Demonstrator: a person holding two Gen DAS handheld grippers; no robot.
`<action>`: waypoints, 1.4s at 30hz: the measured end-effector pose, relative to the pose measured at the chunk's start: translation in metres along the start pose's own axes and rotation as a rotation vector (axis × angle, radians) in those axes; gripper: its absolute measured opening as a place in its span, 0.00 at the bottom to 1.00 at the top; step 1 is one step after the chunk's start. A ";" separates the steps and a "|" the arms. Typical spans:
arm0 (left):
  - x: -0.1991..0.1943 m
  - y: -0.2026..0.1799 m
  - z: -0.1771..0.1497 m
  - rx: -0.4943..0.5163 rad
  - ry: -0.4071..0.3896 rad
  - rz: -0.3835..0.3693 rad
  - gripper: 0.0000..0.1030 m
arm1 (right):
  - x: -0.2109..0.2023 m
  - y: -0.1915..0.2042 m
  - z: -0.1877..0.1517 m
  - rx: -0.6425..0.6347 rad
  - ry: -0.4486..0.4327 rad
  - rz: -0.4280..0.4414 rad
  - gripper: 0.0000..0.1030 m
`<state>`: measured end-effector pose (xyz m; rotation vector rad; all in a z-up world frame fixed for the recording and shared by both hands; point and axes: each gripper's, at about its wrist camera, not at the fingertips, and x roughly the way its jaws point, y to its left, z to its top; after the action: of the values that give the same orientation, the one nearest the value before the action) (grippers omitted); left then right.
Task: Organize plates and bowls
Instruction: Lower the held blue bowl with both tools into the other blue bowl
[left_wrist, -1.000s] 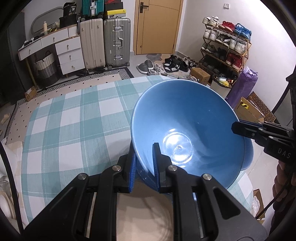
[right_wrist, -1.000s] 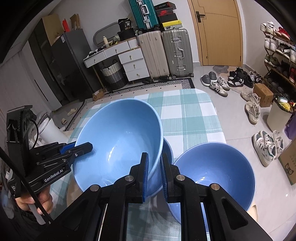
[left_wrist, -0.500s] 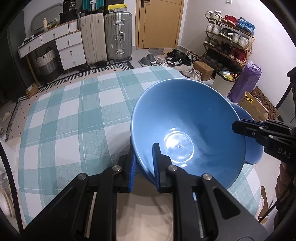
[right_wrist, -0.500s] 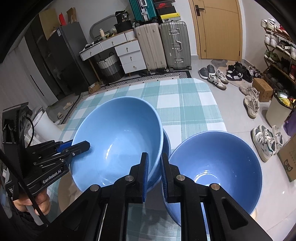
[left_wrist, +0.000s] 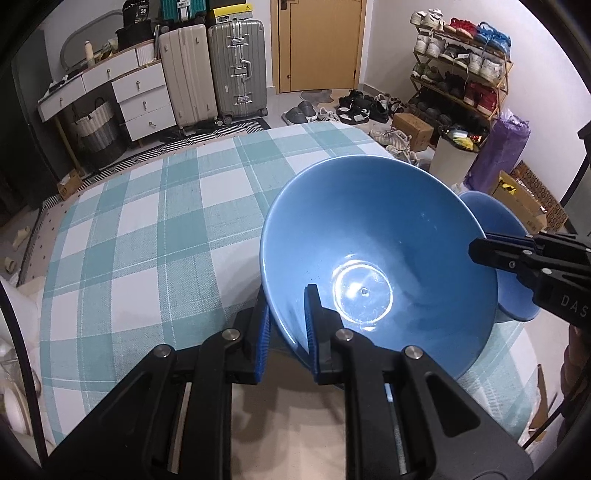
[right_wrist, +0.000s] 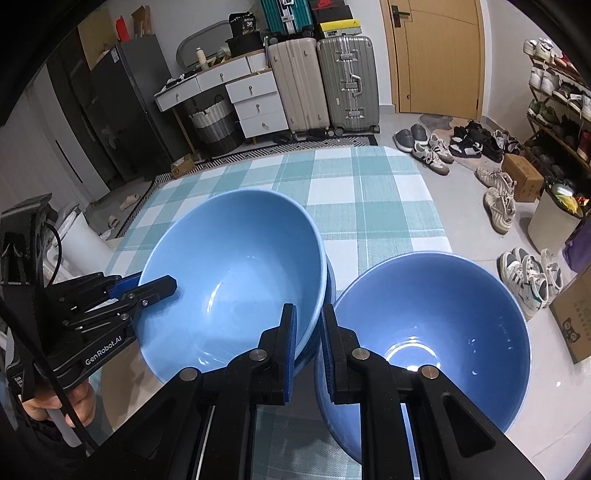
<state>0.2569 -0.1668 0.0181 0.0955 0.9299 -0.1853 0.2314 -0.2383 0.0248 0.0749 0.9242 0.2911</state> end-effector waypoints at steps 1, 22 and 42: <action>0.002 0.000 0.000 0.003 0.001 0.001 0.12 | 0.002 0.000 -0.001 -0.004 0.001 -0.005 0.13; 0.016 -0.010 -0.007 0.095 0.016 0.070 0.19 | 0.016 0.007 -0.002 -0.074 0.006 -0.078 0.14; 0.018 -0.019 -0.011 0.126 0.033 0.079 0.33 | 0.021 0.018 -0.003 -0.113 0.011 -0.050 0.15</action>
<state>0.2549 -0.1857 -0.0032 0.2522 0.9455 -0.1693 0.2377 -0.2157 0.0100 -0.0535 0.9180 0.2970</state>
